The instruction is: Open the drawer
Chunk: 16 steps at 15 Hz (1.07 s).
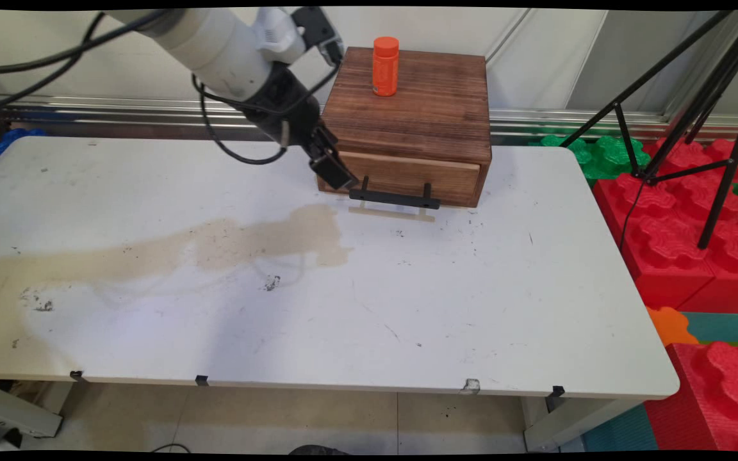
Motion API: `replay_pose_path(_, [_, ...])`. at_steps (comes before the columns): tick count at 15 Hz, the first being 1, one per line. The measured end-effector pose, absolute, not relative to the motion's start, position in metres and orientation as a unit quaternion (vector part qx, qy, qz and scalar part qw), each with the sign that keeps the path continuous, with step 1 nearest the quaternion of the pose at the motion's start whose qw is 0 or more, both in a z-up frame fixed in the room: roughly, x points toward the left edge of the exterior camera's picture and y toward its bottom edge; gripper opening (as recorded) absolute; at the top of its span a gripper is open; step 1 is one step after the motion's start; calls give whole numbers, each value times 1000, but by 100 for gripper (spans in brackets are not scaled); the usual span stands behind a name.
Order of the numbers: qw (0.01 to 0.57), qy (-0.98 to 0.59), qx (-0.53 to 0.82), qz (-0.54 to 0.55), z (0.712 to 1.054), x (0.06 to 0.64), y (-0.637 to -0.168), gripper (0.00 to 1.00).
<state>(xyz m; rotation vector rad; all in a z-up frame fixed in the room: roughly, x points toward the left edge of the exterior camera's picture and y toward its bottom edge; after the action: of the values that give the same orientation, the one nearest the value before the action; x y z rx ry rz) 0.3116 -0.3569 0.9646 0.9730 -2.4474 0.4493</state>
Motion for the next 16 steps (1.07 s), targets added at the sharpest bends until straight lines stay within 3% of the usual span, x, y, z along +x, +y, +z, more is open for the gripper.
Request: replay_pose_path(16, [226,-905,318,167,892,273,-423,100])
